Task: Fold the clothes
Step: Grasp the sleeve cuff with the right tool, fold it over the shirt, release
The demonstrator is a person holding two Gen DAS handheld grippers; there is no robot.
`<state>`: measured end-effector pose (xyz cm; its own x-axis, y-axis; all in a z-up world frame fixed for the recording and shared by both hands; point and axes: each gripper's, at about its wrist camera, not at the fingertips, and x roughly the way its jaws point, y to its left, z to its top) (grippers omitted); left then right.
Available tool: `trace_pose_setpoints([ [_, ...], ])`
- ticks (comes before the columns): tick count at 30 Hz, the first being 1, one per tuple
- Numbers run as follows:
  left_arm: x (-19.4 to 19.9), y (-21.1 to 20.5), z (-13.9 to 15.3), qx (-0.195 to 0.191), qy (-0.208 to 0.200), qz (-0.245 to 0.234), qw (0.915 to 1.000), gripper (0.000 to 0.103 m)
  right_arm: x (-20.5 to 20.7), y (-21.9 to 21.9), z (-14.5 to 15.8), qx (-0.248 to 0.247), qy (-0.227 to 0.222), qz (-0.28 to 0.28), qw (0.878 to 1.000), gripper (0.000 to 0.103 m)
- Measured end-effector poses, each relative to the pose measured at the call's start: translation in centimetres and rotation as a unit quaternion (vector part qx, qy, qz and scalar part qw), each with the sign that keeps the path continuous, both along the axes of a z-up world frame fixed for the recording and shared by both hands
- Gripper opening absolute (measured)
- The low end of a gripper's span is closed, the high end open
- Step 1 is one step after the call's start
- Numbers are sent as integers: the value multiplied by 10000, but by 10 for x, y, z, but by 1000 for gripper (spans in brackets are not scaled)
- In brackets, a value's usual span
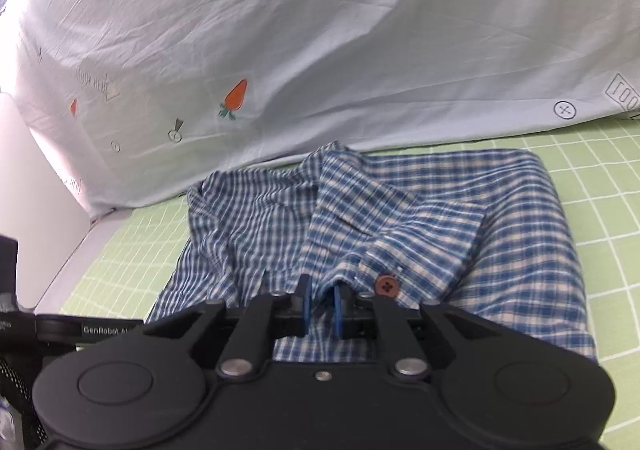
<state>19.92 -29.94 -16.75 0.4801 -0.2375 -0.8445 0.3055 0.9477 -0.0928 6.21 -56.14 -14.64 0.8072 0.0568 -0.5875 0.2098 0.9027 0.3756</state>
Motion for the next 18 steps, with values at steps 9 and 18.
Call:
trace_pose_setpoints([
  [9, -18, -14, 8, 206, -117, -429, 9988, 69, -45, -38, 16, -804, 96, -1494, 9855, 92],
  [18, -41, -59, 21, 428, -475, -1338, 9889, 69, -87, -93, -26, -1836, 1353, -2812, 9322, 100],
])
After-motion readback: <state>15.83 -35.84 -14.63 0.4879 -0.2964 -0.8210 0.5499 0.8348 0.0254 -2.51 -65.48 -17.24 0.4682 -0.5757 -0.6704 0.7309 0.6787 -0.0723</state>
